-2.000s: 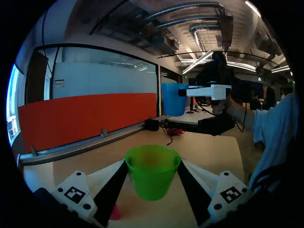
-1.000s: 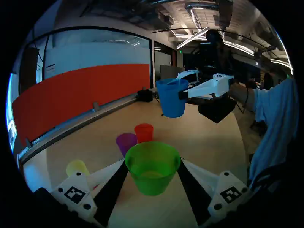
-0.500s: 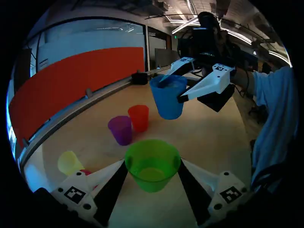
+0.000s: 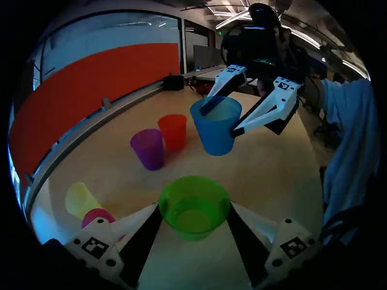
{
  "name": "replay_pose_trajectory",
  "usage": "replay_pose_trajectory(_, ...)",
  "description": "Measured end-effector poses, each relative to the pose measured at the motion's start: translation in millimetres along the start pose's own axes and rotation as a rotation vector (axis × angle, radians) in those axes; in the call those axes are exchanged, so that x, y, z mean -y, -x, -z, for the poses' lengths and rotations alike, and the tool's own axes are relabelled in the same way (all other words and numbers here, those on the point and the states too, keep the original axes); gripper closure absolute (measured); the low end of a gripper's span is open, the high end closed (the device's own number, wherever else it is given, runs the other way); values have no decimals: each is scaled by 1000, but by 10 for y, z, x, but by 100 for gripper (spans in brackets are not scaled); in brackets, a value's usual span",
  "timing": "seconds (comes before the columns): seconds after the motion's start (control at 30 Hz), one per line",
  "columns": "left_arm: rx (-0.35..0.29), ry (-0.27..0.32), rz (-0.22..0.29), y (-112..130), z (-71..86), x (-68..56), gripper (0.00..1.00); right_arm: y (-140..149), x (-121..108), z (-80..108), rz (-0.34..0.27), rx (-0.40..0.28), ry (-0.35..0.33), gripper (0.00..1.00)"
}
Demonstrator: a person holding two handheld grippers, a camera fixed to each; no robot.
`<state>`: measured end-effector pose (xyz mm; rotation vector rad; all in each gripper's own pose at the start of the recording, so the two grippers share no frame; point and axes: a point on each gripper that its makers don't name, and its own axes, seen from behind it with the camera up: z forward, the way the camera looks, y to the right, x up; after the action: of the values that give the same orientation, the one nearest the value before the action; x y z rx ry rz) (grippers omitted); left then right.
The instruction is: Pour water
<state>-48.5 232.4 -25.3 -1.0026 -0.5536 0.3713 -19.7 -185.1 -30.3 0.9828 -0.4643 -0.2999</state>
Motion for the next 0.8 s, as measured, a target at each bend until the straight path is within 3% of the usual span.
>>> replay_pose_trajectory(0.37, 35, 21, -14, 93, -131, -25, 13, 249, 50, -134, 6, 51, -22, 10)
replay_pose_trajectory(0.8, 35, 33, 8, 200, -204, -17, 13, 374, 87, -197, 11, 75, -34, 10)
